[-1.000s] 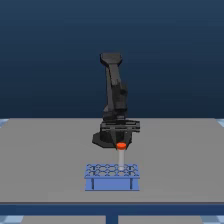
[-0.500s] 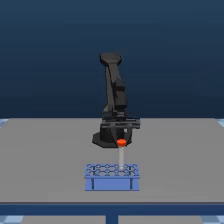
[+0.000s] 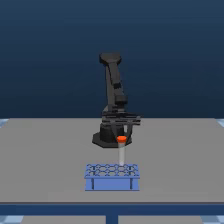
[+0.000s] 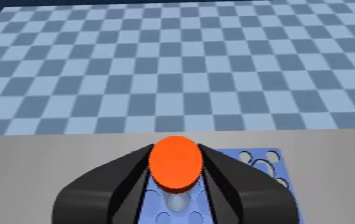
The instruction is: Pick up the centrifuge tube on the rack
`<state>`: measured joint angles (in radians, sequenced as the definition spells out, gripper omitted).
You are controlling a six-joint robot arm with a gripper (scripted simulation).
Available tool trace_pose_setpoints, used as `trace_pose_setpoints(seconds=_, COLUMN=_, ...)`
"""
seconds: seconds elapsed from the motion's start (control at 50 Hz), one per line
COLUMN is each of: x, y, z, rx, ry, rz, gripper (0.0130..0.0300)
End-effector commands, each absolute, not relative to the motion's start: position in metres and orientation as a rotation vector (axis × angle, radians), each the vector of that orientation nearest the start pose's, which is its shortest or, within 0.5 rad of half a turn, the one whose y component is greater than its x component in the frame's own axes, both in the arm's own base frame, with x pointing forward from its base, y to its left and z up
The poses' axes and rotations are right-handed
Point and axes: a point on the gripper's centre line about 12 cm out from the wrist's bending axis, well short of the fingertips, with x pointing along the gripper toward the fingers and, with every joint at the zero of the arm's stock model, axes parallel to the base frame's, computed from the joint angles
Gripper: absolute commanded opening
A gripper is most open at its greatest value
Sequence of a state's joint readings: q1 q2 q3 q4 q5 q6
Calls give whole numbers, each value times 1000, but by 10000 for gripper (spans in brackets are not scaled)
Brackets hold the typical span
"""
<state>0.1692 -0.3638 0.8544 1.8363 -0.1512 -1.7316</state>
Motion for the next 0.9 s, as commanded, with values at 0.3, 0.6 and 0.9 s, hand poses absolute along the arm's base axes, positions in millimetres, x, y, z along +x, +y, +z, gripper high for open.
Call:
trace_pose_setpoints(seconds=0.3, x=313, y=36, z=242, rx=0, ry=524, rz=0, gripper=130)
trace_pose_setpoints(seconds=0.6, x=313, y=36, z=252, rx=0, ry=524, rz=0, gripper=130)
trace_pose_setpoints(seconds=0.9, x=313, y=36, z=260, rx=0, ry=524, rz=0, gripper=130)
